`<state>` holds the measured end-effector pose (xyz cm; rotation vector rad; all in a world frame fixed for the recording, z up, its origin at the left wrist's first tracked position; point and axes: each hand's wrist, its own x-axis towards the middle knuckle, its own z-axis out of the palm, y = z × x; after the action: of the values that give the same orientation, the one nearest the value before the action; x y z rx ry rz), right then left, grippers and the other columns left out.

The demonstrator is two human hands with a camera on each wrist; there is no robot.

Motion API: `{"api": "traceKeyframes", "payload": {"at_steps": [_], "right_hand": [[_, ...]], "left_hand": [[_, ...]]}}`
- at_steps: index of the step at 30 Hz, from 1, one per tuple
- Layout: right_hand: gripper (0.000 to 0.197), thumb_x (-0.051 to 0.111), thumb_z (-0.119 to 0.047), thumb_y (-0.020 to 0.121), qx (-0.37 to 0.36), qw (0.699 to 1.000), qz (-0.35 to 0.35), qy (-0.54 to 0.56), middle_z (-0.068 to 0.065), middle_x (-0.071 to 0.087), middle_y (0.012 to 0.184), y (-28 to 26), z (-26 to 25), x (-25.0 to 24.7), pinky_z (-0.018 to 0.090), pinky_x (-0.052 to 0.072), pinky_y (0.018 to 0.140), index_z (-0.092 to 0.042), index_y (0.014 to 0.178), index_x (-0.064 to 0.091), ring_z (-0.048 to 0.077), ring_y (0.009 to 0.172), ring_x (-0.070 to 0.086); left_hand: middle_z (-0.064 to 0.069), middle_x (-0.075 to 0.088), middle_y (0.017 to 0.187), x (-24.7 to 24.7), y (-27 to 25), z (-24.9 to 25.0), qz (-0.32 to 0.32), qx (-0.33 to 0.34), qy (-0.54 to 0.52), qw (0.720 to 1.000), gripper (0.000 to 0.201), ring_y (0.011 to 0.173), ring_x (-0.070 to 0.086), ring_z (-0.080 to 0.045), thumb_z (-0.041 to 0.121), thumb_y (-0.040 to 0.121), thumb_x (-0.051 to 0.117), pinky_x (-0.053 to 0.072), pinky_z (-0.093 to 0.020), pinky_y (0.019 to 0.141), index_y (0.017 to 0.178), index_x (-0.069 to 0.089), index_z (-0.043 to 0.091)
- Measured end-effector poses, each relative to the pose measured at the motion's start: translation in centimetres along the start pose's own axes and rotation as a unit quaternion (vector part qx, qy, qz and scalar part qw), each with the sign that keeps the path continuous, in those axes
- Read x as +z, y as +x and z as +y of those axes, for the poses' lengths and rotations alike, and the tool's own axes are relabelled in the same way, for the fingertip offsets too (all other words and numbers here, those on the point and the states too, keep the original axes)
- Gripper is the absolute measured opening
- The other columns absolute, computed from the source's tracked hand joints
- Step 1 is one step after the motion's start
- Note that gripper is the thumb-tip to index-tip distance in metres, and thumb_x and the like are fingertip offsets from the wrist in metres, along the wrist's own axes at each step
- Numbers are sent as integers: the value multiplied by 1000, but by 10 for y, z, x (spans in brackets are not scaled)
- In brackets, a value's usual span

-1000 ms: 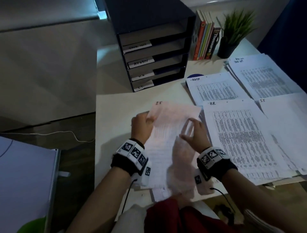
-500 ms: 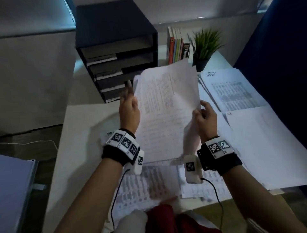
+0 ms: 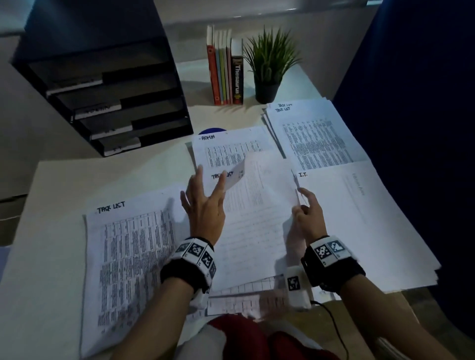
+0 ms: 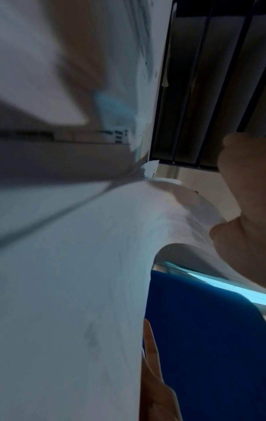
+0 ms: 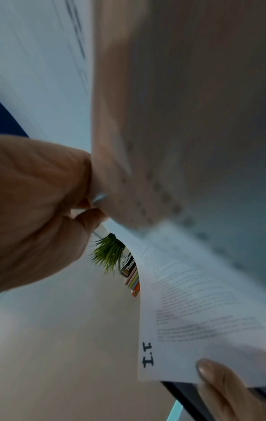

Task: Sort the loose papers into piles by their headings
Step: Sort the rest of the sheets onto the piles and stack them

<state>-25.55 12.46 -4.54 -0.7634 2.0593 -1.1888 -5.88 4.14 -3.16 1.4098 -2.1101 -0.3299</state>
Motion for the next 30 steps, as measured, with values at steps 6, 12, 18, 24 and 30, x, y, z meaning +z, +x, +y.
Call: {"api": "traceKeyframes", "payload": {"at_steps": [6,12,18,24,30], "right_hand": [[50,60,-13,87,15,999,-17,-40,11,51,129,1,0,-8,38,39,100,-9,133,42,25,115,50],[37,57,-6,86,-1,996,70,-63,13,60,108,20,-22,-58,28,41,85,-4,122,50,25,99,57],[29,45,-6,90,68,965,178,-182,20,60,118,43,-18,-131,40,40,92,-5,118,54,37,108,54],[64,57,-13,84,68,920,100,-373,11,26,147,26,5,-132,53,25,104,-18,141,29,32,133,25],[58,55,-46,86,66,902,-69,-422,3,16,151,14,26,-106,55,26,103,-33,138,30,29,137,15]], "left_hand": [[0,59,103,-16,17,37,-49,-192,-303,932,40,96,55,-16,22,100,32,42,-18,86,122,53,-4],[5,50,115,-11,48,84,-33,-280,-433,856,32,112,48,-13,15,100,35,36,-25,101,127,48,6],[-14,64,96,58,46,114,-296,-232,-202,904,16,90,63,-28,20,89,59,52,-35,83,90,57,5],[-17,65,106,101,39,144,-383,-201,-148,889,25,100,62,-31,18,87,60,53,-36,84,100,60,-4],[-8,59,91,95,38,142,-340,-155,-149,915,7,91,60,-24,9,86,58,46,-27,79,93,59,9]]}}
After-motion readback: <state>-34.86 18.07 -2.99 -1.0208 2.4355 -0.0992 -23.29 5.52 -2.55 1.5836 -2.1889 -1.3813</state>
